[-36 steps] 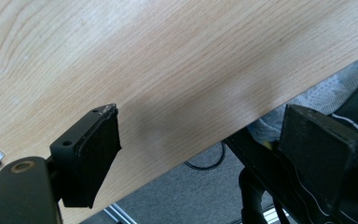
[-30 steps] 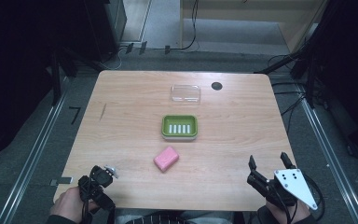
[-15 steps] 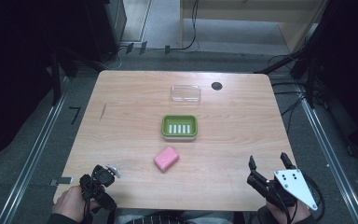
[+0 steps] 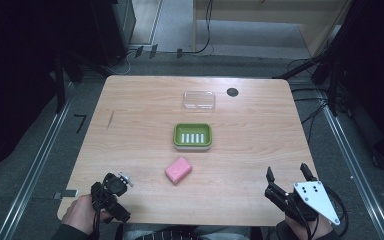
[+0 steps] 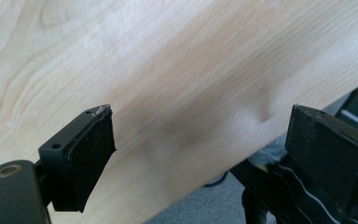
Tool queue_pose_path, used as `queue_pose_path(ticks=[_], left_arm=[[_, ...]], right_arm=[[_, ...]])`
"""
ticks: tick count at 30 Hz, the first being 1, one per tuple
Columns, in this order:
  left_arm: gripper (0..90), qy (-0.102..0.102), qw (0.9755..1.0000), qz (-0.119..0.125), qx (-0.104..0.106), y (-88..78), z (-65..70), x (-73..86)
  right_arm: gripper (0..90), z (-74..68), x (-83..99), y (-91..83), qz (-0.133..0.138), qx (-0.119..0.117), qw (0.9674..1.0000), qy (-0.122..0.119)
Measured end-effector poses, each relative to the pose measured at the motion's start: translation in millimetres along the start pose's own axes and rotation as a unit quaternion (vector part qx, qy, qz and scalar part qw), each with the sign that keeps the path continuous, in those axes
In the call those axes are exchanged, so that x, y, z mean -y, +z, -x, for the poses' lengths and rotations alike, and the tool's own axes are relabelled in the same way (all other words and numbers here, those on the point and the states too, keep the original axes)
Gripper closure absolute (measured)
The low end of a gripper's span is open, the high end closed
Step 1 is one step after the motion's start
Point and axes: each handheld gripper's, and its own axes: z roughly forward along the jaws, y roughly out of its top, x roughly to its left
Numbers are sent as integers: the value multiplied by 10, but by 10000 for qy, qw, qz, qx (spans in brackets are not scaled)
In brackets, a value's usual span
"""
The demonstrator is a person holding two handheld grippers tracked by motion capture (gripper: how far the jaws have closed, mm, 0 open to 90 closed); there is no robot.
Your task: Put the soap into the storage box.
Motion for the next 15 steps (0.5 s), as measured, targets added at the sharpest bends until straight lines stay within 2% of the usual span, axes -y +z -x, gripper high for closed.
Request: queue_pose_path(ticks=[6, 15], left_arm=[[82, 128, 9998, 155, 49, -5, 57, -125], [69, 318, 9993, 203, 48, -18, 138, -294]], right_arm=[[127, 0, 0, 1, -4, -5, 10000, -5], [127, 0, 0, 2, -6, -6, 10000, -10]])
